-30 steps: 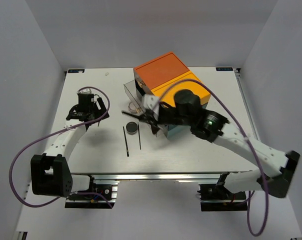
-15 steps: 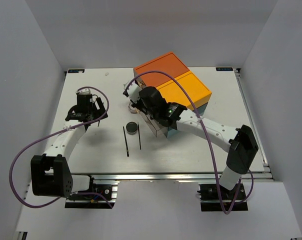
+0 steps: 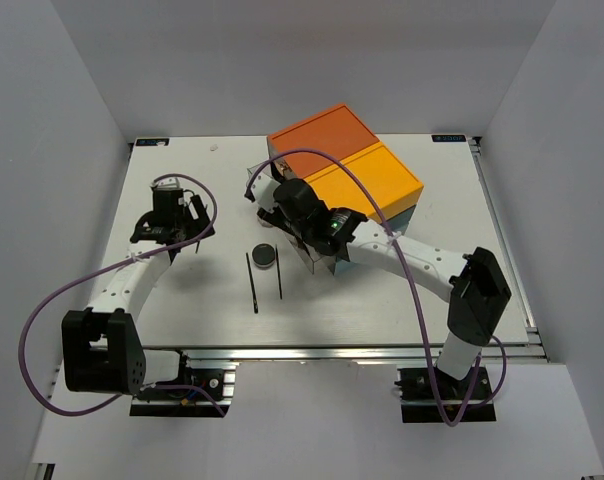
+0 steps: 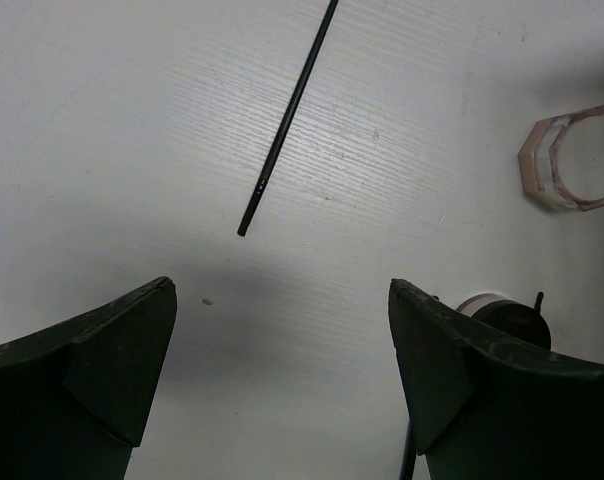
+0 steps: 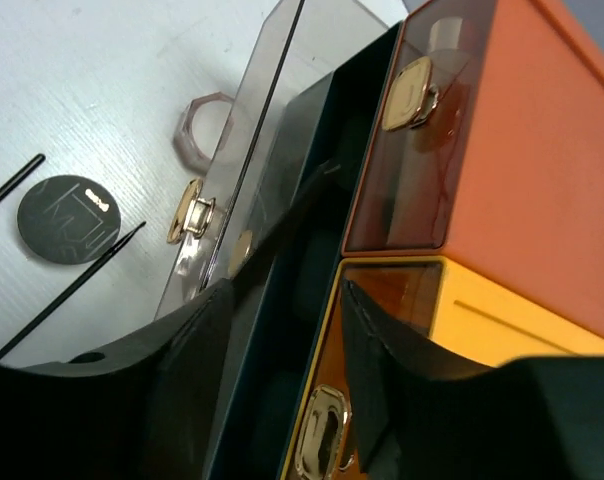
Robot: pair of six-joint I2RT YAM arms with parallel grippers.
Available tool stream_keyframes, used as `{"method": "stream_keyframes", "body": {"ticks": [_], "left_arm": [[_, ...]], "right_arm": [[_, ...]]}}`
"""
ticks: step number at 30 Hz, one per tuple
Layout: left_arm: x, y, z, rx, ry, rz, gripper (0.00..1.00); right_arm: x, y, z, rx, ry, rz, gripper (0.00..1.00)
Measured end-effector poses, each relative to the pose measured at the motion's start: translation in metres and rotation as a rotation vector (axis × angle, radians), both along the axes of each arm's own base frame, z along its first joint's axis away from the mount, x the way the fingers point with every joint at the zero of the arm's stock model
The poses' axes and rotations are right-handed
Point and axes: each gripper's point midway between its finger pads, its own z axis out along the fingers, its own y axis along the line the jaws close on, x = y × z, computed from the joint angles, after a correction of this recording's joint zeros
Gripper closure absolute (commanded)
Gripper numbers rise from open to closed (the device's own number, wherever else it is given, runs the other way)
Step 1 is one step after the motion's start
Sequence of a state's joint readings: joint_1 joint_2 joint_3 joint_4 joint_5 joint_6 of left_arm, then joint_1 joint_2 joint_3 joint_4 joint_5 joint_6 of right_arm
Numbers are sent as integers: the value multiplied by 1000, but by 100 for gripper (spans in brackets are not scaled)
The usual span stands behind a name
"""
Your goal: Organize the makeup
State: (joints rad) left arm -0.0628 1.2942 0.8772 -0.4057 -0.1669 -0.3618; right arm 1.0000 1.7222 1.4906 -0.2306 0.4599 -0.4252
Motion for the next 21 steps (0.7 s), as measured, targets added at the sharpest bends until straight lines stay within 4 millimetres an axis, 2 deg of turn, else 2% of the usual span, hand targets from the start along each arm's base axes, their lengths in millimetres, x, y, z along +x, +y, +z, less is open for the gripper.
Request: {"method": "stream_keyframes", "body": {"ticks": [2,6,8,9,10,12,13,15,16,17,18,19,21], "left_arm": [[0,1,0,0,-2,3,3],[2,3,1,1,-9,5,3],[3,3,2,1,-13,4,4],[4,3,1,1,-13,3,6],[4,3,0,0,-11,4,9],[5,2,-3,-3,-1,-4,23],[7,1,-6,-6,6,-10,48],[12,0,-14,-13,31,-23,69],[17,0,-19,-13,47,-34,71],[21,-1,-25,-11,64,-40,67],[25,0,-30,-7,83,-46,58],[30,1,-36,-2,104,-52,40],[44,2,-47,13,139,-58,36]], "right_arm": [[-1,0,-4,-13,8,6,39],[-2,1,-5,-13,16,15,45],[-3,2,-6,-7,24,25,53],[-4,4,-6,1,32,37,61],[-4,5,-5,14,43,50,82],[-12,13,-1,57,89,131,96],[-16,15,6,89,122,186,100],[-25,18,31,188,195,333,100],[-25,12,52,250,212,386,88],[-24,5,72,308,212,422,79],[-22,-6,95,364,198,454,73],[-19,-22,117,410,171,470,66],[-23,-49,151,474,122,498,61]]}}
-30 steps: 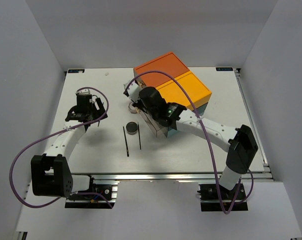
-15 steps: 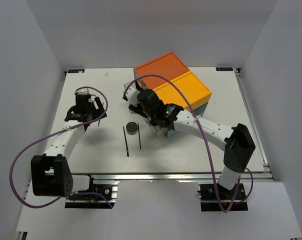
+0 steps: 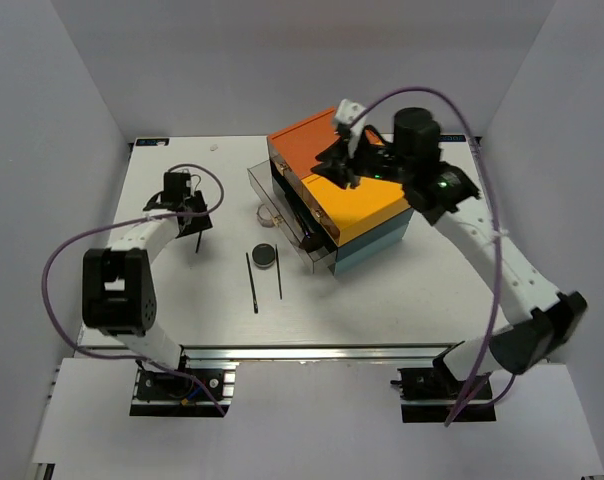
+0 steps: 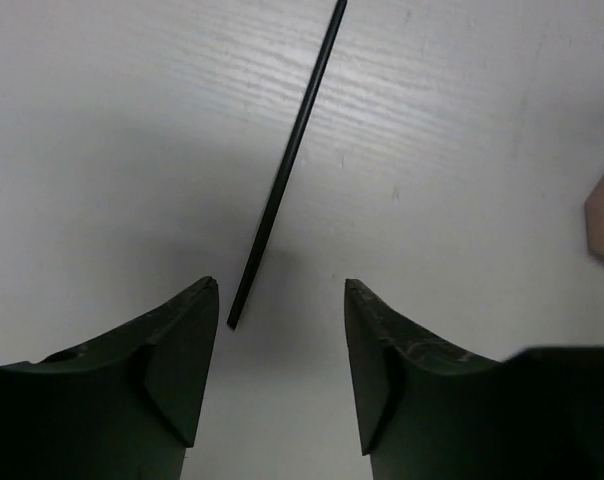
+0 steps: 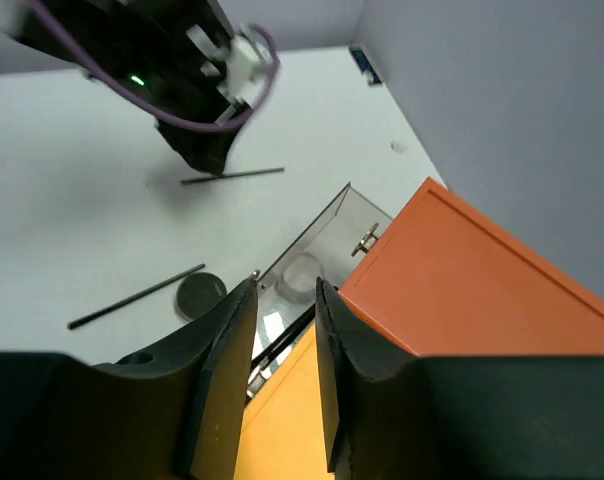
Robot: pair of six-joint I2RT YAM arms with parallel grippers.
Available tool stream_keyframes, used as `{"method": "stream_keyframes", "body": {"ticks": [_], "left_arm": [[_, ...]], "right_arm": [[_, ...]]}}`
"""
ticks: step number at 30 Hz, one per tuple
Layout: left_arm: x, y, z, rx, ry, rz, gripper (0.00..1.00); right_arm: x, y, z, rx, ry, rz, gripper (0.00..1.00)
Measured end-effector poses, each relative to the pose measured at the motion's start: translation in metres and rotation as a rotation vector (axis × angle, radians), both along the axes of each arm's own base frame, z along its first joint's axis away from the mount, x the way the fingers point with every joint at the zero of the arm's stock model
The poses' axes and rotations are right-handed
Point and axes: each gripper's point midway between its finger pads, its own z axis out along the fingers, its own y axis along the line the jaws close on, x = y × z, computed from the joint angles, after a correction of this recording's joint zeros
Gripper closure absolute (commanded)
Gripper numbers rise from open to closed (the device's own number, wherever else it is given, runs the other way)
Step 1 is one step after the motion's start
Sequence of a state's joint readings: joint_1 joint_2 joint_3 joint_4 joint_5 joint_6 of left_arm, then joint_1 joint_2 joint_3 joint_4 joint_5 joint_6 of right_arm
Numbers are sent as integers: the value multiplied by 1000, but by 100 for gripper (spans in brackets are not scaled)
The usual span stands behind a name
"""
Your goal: Organize the makeup
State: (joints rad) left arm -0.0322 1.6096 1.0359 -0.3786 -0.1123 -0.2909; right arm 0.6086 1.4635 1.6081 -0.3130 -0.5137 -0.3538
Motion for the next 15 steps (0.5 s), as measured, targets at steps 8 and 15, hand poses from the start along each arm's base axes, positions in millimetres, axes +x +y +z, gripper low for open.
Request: {"method": "stream_keyframes", "body": {"ticks": [8,15], "left_arm": [[44,6,-33,57,87,-38,44],[53,10,-51,102,156,-94,52]], "right_arm": [[-47,-57,9,96,19,40,60],[-35,-103,-26,106,134,-98,60]]}}
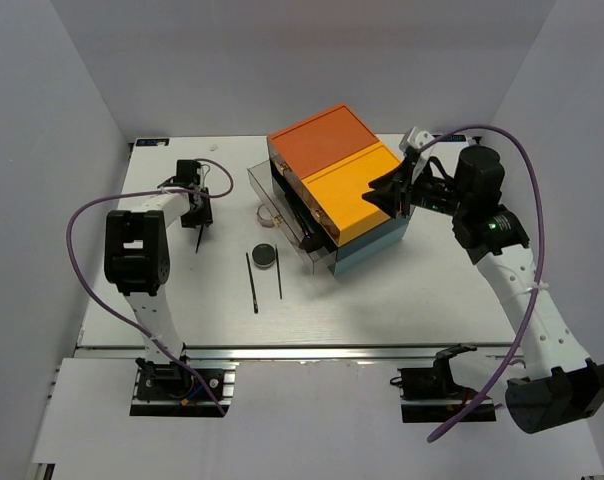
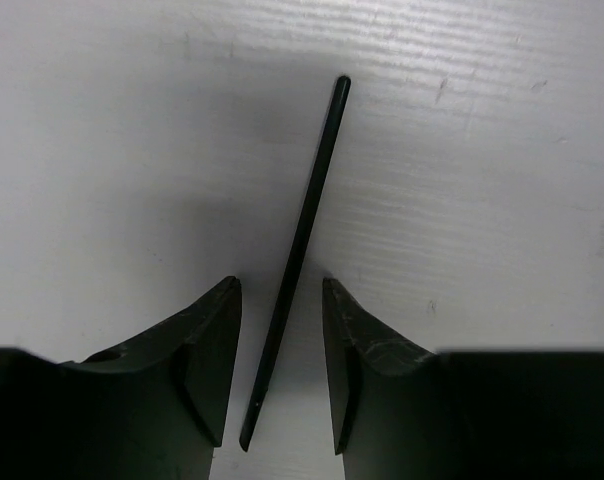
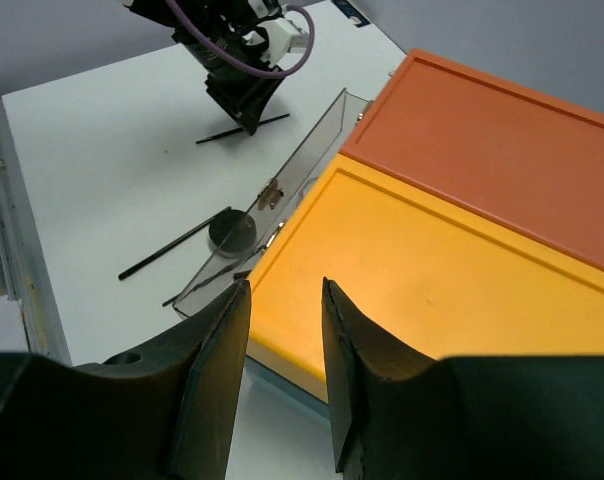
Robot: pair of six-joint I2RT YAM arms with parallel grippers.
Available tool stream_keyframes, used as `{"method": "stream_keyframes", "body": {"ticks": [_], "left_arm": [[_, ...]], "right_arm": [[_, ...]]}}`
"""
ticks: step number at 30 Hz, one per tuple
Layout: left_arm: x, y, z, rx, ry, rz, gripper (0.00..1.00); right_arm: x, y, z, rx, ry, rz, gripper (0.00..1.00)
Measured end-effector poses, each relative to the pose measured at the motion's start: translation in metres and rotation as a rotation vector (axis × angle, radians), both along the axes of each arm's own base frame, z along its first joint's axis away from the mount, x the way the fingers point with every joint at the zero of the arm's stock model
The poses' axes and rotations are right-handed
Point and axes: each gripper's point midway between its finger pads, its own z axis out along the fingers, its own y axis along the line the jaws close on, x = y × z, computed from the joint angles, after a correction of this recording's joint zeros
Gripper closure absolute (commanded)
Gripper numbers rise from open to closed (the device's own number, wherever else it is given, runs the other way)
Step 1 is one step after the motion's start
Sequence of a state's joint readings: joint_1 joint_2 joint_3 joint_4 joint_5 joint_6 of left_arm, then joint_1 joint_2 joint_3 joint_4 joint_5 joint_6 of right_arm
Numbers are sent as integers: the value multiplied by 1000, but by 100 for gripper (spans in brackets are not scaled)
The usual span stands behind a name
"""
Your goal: Organize the makeup
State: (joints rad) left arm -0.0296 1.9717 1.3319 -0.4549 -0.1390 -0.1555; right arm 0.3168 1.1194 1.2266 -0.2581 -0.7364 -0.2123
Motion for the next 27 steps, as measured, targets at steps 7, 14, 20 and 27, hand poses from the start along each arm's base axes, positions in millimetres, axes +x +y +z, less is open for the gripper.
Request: {"method": "stream_keyframes", "body": {"ticks": [7,14,20,27], "left_arm": [[-2,2,-4,19,33,-30,58],[-2,0,-6,15,37,-56,79],[-4,-1,-7,14,0,-63,100],[-6,-1,-5,4,-31,-46,100]], "right_arm": [[-4,-17,5,35,-8,-48,60],[1,-26,10,58,-9,-80,60],[5,-31,13,68,-15,-98,60],[5,-32,14,76,-4,-103,60]]}}
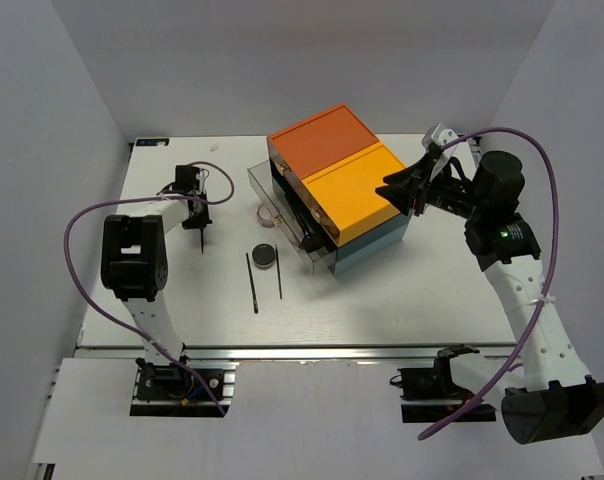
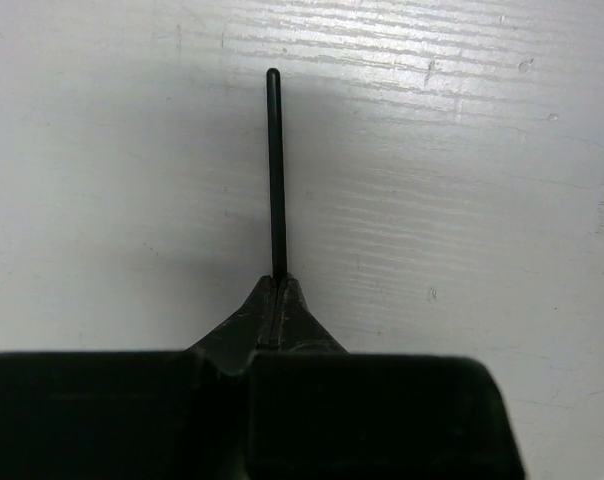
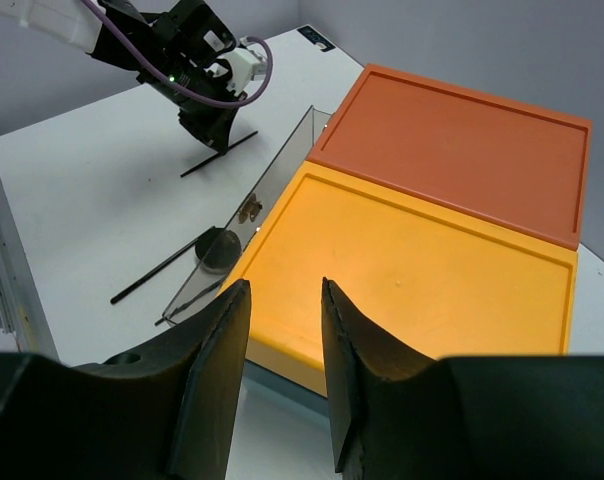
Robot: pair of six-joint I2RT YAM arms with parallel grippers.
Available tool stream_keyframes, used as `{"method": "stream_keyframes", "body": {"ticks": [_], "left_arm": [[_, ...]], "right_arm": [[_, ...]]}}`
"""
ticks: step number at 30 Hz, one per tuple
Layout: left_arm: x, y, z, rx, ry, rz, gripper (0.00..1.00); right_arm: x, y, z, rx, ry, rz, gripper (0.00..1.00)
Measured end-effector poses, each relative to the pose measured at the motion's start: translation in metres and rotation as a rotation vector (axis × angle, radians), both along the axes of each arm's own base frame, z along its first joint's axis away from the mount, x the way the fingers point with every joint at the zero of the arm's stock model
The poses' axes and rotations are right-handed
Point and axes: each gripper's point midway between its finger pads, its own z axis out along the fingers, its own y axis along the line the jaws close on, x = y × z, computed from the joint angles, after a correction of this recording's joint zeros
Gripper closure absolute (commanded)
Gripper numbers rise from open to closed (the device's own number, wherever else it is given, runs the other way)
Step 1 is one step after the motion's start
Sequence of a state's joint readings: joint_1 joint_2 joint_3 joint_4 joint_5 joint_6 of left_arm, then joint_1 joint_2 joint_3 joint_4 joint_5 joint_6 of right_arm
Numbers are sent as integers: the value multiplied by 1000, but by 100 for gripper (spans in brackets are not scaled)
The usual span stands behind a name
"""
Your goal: Organize the makeup
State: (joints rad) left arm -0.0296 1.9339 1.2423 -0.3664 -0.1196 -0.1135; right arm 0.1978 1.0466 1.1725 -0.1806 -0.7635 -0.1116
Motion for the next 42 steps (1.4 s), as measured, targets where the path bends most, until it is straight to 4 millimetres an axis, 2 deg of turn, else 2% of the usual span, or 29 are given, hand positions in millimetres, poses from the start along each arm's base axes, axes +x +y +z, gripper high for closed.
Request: {"method": "stream_keyframes", "body": {"ticks": [10,16,19,23,27,32,36,39,42], "left_arm": [[-15,-9,8,-78,33,64,100],[-13,-20,46,-151,-43,83,100],[-13,-32,69,-231,-93,87,100],[-20,-63,98,-449,-171,103,100],[-35,-102,130,-745,-234,151,100],[-45,-149,187,-1043,-305,143,100],[-51,-182,231,-1182,-347,96,100],[-53,-207,244,-1216,-343,75,100],[-53,-230,241,-1218,-317,80,100]], "right_arm": [[0,-1,-1,5,2,-3,60],[-2,-2,-4,10,4,-7,60],[-4,-2,-6,13,8,-7,60],[-5,-3,-9,16,14,-8,60],[-6,-3,-9,16,13,-8,60],[-6,-2,-15,17,23,-8,60],[-6,-2,-16,21,28,-9,60],[-6,-2,-15,26,28,-9,60],[-6,-2,-14,29,30,-10,60]]}}
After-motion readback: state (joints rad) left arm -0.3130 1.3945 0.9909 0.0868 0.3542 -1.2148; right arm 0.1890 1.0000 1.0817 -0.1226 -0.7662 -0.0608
